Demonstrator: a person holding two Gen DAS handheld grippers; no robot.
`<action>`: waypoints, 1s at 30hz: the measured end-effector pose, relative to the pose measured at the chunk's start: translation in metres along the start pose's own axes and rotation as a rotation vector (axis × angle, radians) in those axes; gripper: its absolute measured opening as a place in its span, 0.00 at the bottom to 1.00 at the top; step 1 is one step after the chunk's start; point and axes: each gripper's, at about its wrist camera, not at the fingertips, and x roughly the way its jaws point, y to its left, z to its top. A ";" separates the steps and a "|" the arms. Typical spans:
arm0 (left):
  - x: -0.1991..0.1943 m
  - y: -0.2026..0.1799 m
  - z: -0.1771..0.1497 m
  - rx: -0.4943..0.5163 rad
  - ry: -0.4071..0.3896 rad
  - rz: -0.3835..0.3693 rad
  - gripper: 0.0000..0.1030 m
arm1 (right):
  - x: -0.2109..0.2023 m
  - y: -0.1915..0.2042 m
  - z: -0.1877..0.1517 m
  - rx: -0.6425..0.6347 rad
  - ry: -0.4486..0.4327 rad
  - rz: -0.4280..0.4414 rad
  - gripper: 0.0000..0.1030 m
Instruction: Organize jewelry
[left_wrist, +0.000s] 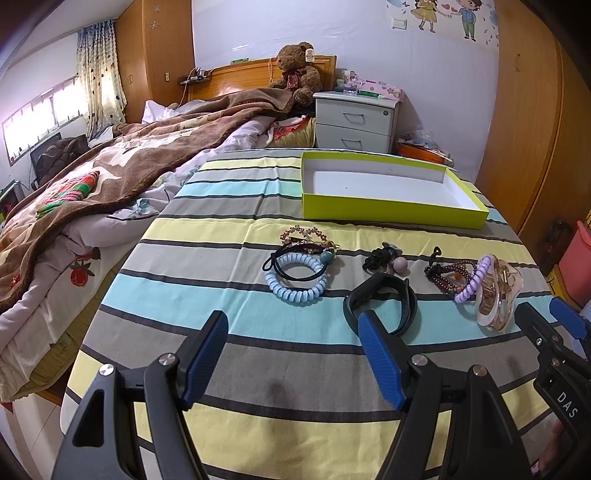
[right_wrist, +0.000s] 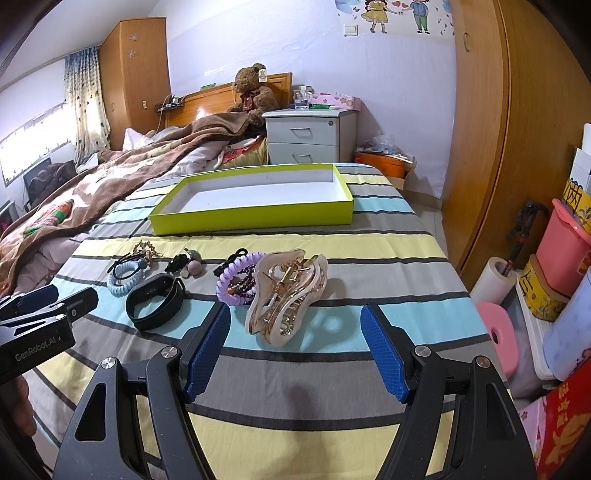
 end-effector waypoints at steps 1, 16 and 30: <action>0.000 0.001 0.000 -0.001 -0.001 0.000 0.73 | 0.001 0.000 0.000 -0.001 0.001 0.000 0.71; 0.017 0.016 0.007 -0.030 0.034 -0.085 0.73 | 0.039 0.004 0.012 0.007 0.077 0.013 0.71; 0.033 0.031 0.011 -0.052 0.091 -0.171 0.73 | 0.047 -0.010 0.018 0.054 0.125 0.033 0.42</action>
